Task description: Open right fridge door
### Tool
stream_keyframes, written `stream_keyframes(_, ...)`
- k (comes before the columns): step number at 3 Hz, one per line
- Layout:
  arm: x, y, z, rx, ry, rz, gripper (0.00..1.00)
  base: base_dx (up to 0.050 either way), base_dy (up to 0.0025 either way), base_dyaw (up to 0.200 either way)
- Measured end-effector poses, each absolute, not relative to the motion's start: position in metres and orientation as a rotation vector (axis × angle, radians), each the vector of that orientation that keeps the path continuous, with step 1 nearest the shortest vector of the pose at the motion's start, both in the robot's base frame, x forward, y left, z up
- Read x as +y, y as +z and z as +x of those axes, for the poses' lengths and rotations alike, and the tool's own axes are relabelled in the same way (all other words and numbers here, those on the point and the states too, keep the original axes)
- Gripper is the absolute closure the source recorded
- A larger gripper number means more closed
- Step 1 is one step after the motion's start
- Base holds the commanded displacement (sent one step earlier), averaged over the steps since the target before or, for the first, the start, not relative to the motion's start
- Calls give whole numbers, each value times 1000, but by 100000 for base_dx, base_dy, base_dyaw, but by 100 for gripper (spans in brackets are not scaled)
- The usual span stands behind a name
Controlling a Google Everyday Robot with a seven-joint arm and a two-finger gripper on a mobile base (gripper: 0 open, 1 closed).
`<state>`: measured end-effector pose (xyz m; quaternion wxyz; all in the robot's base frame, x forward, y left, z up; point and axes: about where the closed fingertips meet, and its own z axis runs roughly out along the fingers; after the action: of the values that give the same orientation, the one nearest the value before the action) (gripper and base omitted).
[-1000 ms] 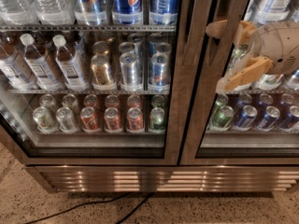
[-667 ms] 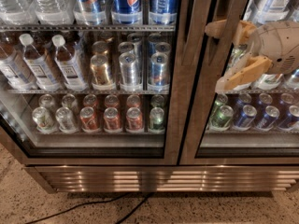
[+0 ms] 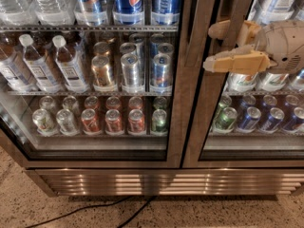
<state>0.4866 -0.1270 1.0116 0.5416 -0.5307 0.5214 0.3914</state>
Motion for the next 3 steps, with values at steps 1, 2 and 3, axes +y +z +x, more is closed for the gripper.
stream_keyframes(1,-127,1012,487,1238,930,-1261,65,0,0,0)
stream_keyframes(2,-127,1012,487,1238,930,-1261,100,-4650,-1,7)
stream_keyframes(3,-127,1012,487,1238,930,-1261,100,-5002,7,-45)
